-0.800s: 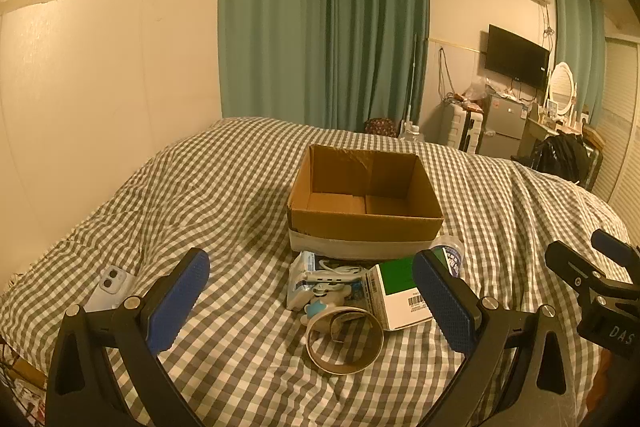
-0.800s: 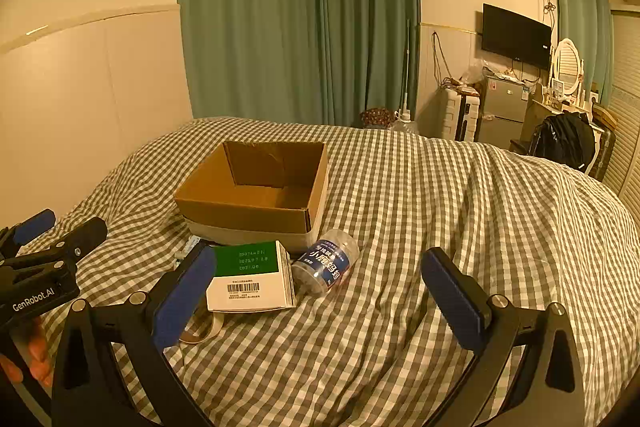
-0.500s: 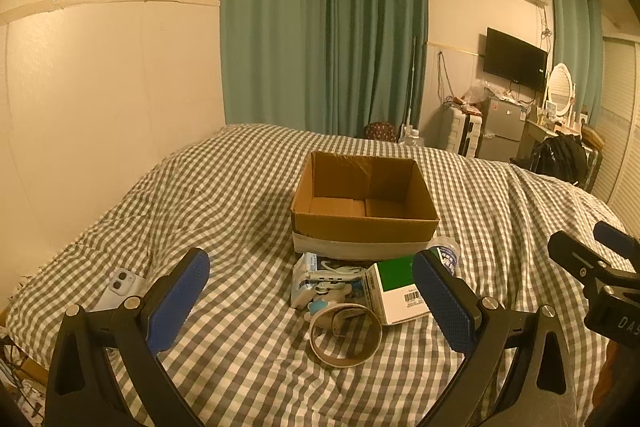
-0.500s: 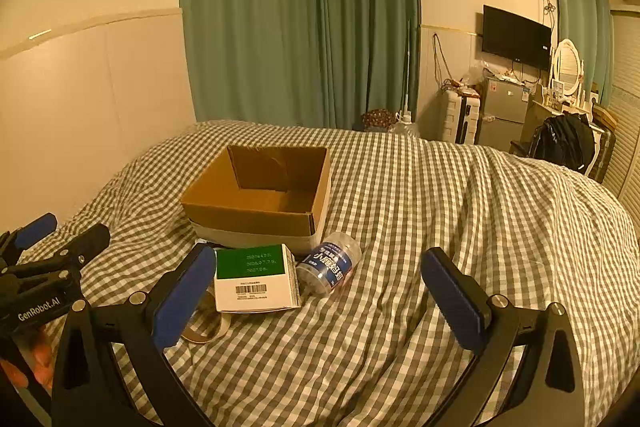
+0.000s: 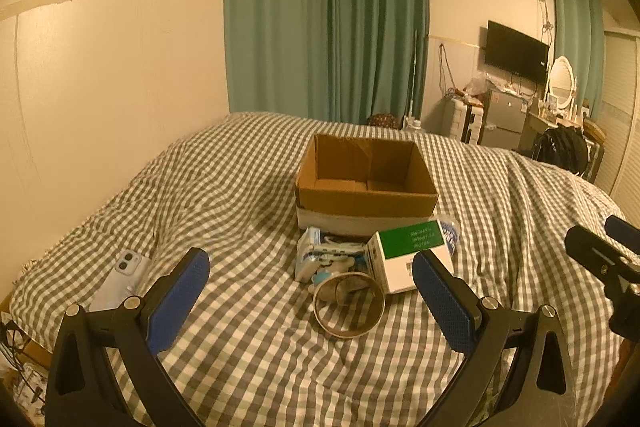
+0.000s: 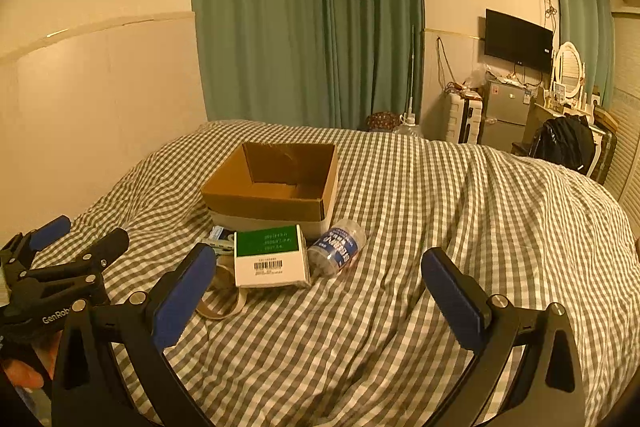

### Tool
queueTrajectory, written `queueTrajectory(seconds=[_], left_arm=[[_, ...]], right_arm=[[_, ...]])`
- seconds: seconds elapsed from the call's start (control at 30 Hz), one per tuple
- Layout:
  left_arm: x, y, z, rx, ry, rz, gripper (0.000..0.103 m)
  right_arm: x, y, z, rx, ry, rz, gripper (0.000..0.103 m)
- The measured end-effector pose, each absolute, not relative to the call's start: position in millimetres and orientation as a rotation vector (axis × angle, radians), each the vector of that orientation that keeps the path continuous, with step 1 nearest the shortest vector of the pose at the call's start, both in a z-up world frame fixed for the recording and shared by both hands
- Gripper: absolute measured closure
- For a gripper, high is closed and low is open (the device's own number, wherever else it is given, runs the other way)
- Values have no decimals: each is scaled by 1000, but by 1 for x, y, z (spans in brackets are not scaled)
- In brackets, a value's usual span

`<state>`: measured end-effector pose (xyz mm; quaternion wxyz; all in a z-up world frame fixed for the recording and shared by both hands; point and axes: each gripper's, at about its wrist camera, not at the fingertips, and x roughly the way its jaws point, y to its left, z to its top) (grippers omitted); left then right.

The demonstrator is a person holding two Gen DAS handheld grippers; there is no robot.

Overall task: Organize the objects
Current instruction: 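Reach the left gripper toward the brown tape roll and grasp it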

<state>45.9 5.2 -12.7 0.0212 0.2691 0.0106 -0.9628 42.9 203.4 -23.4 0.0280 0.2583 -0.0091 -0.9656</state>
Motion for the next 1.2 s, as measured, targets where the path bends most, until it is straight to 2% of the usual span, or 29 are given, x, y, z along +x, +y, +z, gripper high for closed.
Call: queueTrajectory(seconds=[0.63,1.03,1.2], left_arm=[[28,9,-46,934,39,-2960,0],[-19,45,-120,1256,-32,-2925,0],[-44,56,-150,1287,-97,-2881,0]], right_arm=[[28,211,-51,891,-43,-2961,0],[8,230,-82,996,-89,-2971,0],[2,235,-95,1048,-100,-2952,0]])
